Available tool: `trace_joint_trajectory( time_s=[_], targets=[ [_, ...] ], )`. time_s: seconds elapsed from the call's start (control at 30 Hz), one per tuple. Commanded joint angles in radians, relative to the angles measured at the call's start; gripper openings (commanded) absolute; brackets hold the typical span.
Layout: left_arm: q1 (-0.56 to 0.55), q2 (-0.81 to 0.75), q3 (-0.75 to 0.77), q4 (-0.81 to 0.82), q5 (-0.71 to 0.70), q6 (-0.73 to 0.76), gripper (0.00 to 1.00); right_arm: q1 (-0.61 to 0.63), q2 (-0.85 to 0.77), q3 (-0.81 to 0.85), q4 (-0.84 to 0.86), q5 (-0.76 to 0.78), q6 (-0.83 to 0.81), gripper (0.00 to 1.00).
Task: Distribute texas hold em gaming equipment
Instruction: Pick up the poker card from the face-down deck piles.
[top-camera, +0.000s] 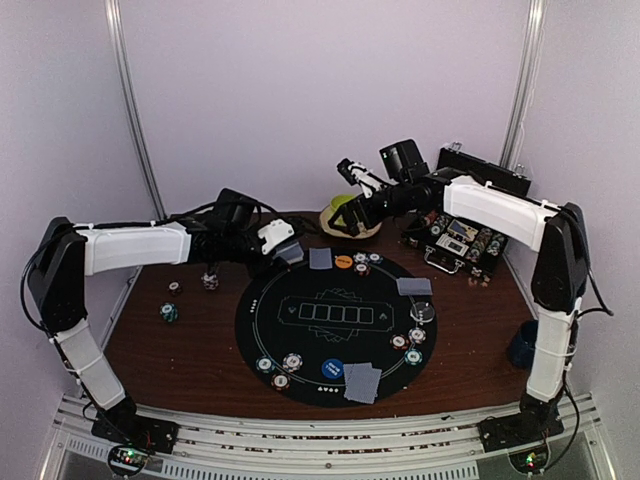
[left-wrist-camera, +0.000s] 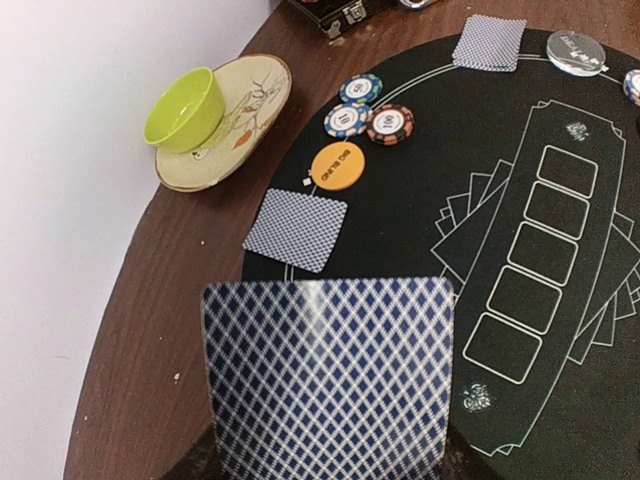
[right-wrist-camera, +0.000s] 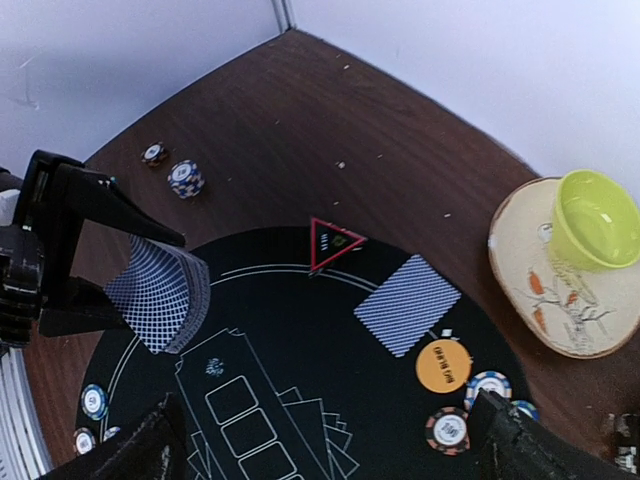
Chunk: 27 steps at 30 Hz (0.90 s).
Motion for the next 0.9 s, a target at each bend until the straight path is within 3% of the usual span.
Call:
trace_joint_trajectory(
  time_s=[0.0, 0.3, 0.87],
  targets=[
    [0.004, -0.036, -0.008, 0.043, 0.067, -0.024, 0.52, 0.047, 0.086, 0.092, -0.077, -0.157, 0.01, 1.0],
    [-0.014, -0.049, -0.03, 0.056, 0.107, -0.014, 0.52, 0.143, 0.171, 0.159, -0.117, -0.226, 0.05, 1.0],
    [-0.045, -0.09, -0.061, 0.028, 0.195, 0.03, 0.52, 0.141, 0.209, 0.189, -0.11, -0.216, 0.073, 0.98]
  ],
)
